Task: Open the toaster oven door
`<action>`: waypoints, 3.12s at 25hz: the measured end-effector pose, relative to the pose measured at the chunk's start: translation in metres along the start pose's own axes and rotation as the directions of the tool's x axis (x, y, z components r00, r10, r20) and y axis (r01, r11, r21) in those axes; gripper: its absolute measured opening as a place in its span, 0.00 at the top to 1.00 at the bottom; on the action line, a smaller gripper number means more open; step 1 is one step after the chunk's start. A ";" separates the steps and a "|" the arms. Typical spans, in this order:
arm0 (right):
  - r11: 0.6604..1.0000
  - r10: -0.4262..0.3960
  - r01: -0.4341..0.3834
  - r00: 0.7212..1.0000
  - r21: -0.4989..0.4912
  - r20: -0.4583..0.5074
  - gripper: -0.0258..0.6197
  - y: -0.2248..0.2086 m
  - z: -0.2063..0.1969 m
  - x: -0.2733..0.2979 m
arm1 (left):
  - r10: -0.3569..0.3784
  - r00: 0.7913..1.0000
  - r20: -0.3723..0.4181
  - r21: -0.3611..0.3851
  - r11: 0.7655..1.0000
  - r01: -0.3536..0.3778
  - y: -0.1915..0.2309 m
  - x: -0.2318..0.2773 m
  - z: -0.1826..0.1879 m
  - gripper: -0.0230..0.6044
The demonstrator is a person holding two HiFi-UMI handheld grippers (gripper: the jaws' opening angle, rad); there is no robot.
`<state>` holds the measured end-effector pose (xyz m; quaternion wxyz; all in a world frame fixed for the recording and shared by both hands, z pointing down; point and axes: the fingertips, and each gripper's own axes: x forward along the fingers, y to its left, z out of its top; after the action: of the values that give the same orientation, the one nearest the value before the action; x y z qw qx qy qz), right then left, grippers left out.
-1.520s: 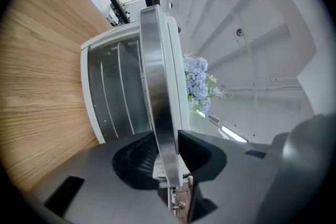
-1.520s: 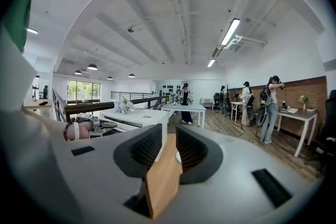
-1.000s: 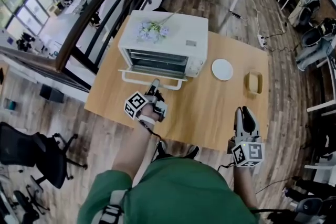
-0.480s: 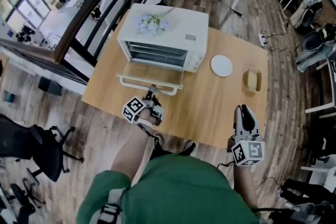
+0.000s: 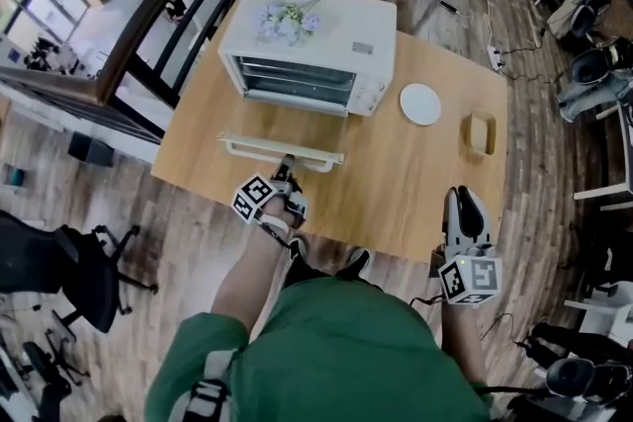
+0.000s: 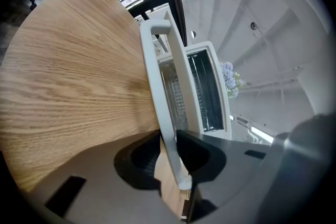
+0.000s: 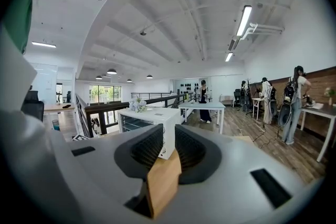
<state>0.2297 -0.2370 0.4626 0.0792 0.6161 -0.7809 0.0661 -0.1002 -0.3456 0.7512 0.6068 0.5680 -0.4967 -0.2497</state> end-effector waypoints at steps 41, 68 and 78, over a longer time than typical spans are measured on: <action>0.997 0.073 -0.074 0.996 0.035 0.054 0.83 0.011 0.011 0.031 | 0.100 0.994 0.050 0.499 0.860 -0.112 -0.016 -0.066 0.037 0.80; 0.986 0.165 -0.152 0.940 -0.066 0.300 0.88 0.001 0.144 0.071 | -0.430 0.903 0.012 0.989 0.138 0.053 -0.396 -0.116 0.011 0.76; 0.989 0.131 -0.100 0.936 -0.111 0.327 0.88 -0.014 0.148 0.048 | -0.450 0.891 -0.067 0.988 0.094 0.121 -0.412 -0.099 -0.026 0.76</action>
<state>0.2261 -0.3161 0.3272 -0.0296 0.5670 -0.8201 -0.0710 -0.0077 -0.3432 0.3366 -0.0361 0.8700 -0.4888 -0.0532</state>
